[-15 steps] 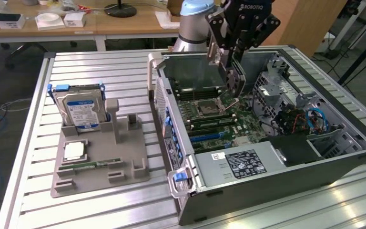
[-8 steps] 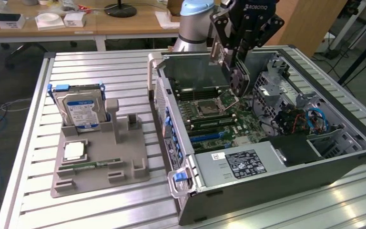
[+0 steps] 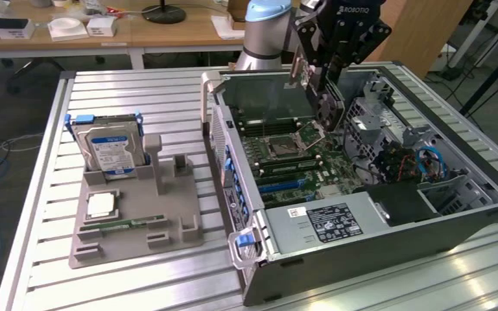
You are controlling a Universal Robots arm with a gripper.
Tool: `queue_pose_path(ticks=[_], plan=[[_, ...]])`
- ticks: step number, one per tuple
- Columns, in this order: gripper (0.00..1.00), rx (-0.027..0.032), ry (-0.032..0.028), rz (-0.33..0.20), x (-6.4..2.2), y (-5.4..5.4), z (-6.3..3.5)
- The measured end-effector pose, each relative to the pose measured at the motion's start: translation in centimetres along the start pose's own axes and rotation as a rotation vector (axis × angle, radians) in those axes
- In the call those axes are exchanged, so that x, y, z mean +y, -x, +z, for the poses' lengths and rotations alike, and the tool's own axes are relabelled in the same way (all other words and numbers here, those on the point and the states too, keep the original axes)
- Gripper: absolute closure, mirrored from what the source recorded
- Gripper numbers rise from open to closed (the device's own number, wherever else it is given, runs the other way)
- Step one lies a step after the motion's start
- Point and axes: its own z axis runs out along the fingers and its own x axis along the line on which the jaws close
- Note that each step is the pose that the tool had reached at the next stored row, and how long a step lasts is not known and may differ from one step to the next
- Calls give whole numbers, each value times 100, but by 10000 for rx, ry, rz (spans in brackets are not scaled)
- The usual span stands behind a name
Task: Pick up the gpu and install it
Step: 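Pick up the gpu and move the gpu toward the slot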
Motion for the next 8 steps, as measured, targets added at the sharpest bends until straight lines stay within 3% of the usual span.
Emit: queue_pose_path(ticks=[8], plan=[[74,0,1,-9,4,66,1]])
